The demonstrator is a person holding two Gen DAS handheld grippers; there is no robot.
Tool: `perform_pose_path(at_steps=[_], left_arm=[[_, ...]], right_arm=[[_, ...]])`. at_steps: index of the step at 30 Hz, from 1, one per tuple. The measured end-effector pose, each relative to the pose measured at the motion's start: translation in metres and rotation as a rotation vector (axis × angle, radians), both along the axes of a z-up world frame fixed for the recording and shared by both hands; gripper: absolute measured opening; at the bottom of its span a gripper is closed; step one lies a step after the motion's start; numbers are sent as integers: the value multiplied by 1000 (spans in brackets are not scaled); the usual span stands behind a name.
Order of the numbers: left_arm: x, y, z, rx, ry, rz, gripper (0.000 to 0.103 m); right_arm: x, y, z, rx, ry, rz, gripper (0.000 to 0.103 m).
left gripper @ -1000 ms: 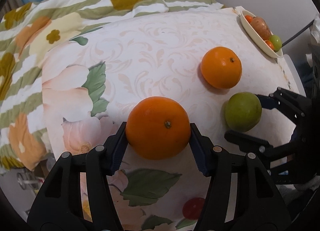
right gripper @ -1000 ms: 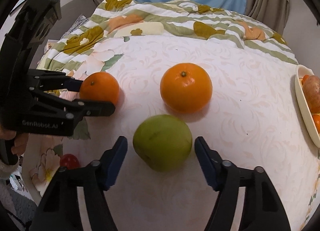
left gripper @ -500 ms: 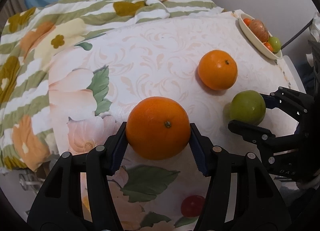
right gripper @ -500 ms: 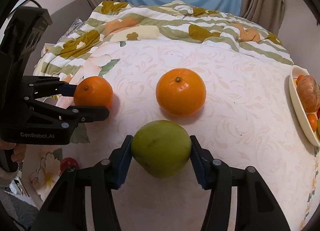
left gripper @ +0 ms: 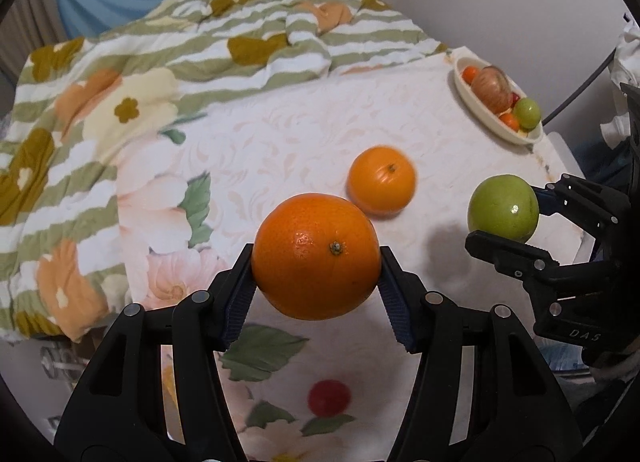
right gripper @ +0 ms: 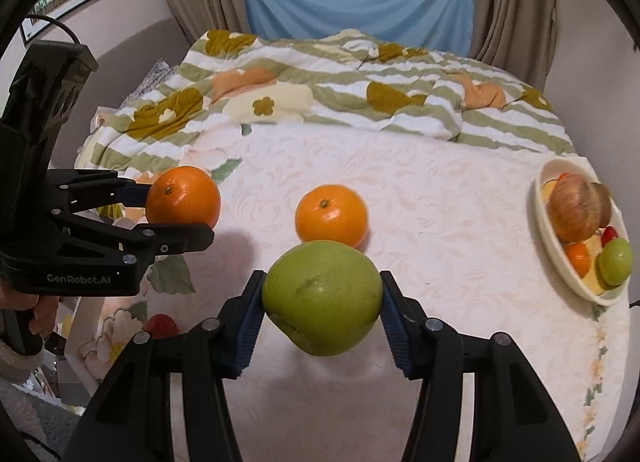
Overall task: Organize fruits
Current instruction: 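Carry the orange to the plate and release it with the left tool while the right tool carries the apple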
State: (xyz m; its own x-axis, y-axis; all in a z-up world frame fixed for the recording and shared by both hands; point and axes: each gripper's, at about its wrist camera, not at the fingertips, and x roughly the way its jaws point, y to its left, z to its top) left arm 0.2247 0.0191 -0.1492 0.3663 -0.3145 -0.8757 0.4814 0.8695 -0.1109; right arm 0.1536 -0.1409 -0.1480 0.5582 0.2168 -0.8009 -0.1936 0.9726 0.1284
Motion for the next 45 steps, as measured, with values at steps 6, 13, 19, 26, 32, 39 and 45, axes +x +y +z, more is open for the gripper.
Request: perform_pose_path(at_steps=[6,13,19,26,32,39,45], left_arm=[[-11,-32,37,-26,-53,28,65],[-15,-95,71,-74,-92,41,65],[-11,-161,79,-114,-96,17,65],[-2,-242,71,-126,-88,-8,65],[7,-291,52,-143,-54,9,65],[13,-330,17,-140,4,13,65],[13,-354,-8,-111,27,-25,65]], right_arm=[[-10,-38,31,8,-56,-11,51],[-21,-106,61,7,-94,-42,51],[-19,-172,71,-14,-109,-77,51],[-6,-241,68,-24,-110,-88,51],[6,-284,60,-32,-104,-73,51],[22,-318,43,-35,-91,-66,51],[29,-337,29,-16,-80,-96,51]])
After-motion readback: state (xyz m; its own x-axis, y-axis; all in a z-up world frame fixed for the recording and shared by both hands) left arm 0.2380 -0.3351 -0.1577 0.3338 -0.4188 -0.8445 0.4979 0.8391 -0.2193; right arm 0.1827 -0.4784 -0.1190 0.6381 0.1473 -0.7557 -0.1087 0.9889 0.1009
